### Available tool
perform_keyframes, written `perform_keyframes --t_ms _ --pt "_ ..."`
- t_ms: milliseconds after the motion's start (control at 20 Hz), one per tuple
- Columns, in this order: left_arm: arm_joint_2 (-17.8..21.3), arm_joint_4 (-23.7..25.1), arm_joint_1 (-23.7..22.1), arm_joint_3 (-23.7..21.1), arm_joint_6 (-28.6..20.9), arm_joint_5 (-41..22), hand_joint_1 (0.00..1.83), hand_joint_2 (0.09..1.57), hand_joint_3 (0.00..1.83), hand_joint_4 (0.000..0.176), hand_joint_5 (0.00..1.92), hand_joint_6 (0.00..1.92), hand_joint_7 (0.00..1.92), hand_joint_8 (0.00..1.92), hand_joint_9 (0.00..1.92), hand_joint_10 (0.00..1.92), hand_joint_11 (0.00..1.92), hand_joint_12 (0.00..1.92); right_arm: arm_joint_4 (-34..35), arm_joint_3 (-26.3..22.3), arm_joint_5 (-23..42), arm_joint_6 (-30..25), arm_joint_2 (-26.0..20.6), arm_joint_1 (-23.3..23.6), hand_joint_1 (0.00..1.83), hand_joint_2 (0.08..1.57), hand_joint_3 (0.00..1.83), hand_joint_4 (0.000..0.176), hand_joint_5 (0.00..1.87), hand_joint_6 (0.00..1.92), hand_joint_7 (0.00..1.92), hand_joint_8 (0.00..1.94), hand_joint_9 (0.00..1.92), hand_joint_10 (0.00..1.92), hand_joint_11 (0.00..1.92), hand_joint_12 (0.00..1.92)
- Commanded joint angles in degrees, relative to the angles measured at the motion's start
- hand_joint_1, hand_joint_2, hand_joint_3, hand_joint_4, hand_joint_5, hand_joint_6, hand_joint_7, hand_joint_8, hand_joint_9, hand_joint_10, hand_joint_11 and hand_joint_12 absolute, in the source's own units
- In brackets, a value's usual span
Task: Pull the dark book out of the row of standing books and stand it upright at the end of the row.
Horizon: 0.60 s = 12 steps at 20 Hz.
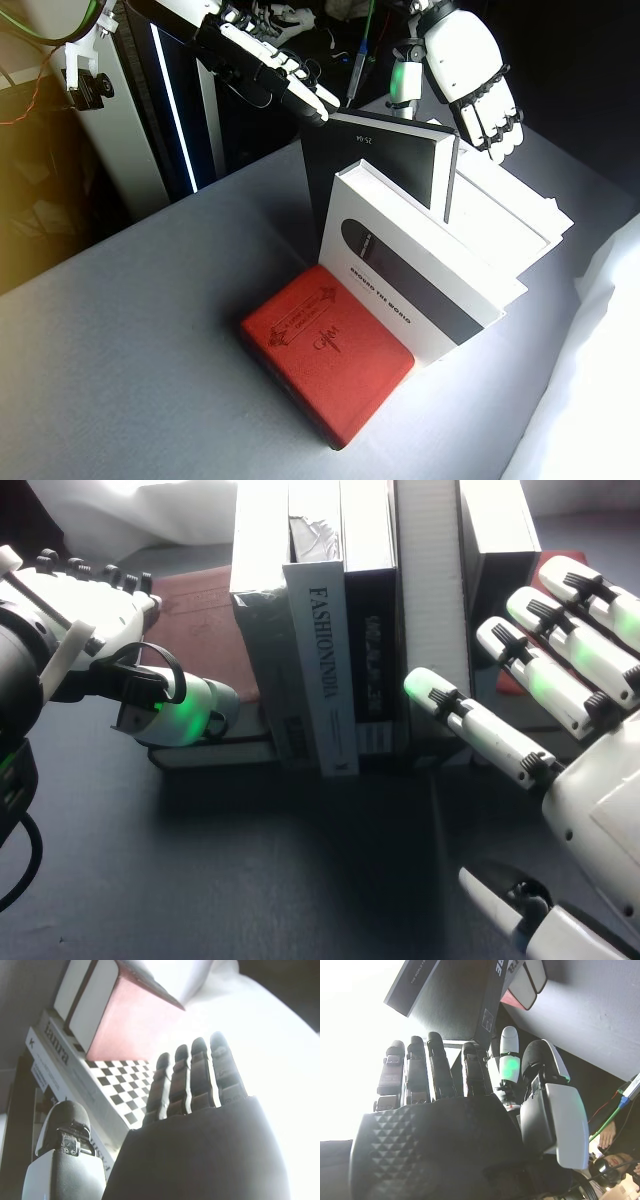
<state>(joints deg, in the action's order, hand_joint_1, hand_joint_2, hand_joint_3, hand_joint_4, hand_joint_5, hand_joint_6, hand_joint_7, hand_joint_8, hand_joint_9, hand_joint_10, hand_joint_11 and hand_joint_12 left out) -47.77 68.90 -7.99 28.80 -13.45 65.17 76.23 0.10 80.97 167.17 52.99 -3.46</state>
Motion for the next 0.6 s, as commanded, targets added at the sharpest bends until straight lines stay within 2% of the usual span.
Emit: perform_keyframes --t_ms 0,350,550 --pt "0.39 4.87 -0.81 0.05 0.33 0.83 0.0 1.16 0.0 0.0 0.04 0.0 0.04 0.0 0.01 0.0 0.01 0.02 1.42 -0.24 2.83 1.55 -0.57 -0.04 0.0 1.22 0.0 0.0 0.1 0.0 0.09 0.01 0.05 0.01 0.03 0.01" --pt "0.39 4.75 -0.9 0.05 0.69 0.98 0.0 1.17 0.0 0.0 0.05 0.0 0.04 0.0 0.02 0.0 0.01 0.02 -0.17 -1.35 3.82 1.63 -0.63 -0.83 0.0 1.23 0.0 0.0 0.11 0.0 0.09 0.01 0.05 0.01 0.02 0.01" --pt "0.39 4.73 -0.91 0.05 0.64 0.98 0.0 1.17 0.0 0.0 0.04 0.0 0.05 0.0 0.02 0.0 0.01 0.02 -0.23 -3.59 4.51 3.1 -0.41 -1.92 0.0 1.24 0.0 0.0 0.12 0.01 0.11 0.01 0.07 0.01 0.04 0.03"
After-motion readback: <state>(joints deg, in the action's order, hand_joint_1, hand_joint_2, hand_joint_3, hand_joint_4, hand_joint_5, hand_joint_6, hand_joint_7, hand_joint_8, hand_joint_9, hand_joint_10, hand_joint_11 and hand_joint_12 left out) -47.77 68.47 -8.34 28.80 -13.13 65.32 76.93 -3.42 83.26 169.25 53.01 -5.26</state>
